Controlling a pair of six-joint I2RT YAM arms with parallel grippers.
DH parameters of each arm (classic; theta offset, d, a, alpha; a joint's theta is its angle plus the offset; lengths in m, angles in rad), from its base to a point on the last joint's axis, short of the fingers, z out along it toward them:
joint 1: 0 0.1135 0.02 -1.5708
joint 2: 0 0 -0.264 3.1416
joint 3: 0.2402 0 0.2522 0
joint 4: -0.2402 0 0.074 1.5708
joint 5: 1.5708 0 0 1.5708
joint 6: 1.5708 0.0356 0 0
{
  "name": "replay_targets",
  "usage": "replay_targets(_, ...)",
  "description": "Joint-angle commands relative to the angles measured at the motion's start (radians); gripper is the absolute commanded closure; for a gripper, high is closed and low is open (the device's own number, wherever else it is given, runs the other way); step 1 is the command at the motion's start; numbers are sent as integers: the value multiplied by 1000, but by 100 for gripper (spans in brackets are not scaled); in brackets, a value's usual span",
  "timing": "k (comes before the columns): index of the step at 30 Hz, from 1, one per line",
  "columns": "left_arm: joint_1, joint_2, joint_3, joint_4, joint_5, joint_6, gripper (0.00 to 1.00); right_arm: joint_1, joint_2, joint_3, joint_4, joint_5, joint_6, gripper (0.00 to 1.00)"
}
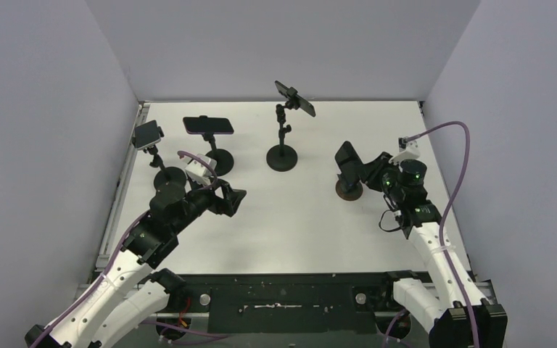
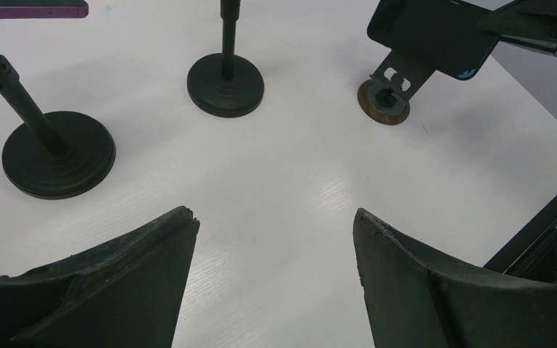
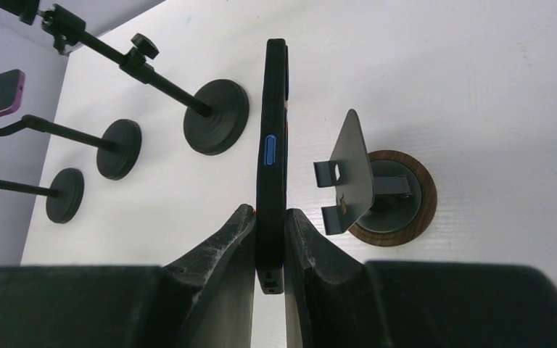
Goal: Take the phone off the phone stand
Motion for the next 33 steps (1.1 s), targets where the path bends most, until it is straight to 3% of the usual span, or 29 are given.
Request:
replay_targets(1,-5,-13,17,19,-20,10,24,9,-84,81,40,-43,57,100)
replay_targets(6,-5,-6,16,31,-33,-30,24,54,-154,50,51,-61,166,100)
replay_targets(9,-5,-2,2,70,-39,-143,22,112,-190,14,81,-52,251,100)
replay_targets(12,-5,-9,-38,139,-76,-343,4,175,-215,-27,161,-36,327,100)
replay_targets(13,-5,-13,-53,163,-87,-424,3,194,-221,-41,186,-33,352,100)
replay_targets(21,-7,-19,-236,666,66,-778,3,397,-241,-142,365,75,475,100)
replay_targets(33,-19,77,-279,788,129,-937,6,693,-169,-313,802,321,570,100)
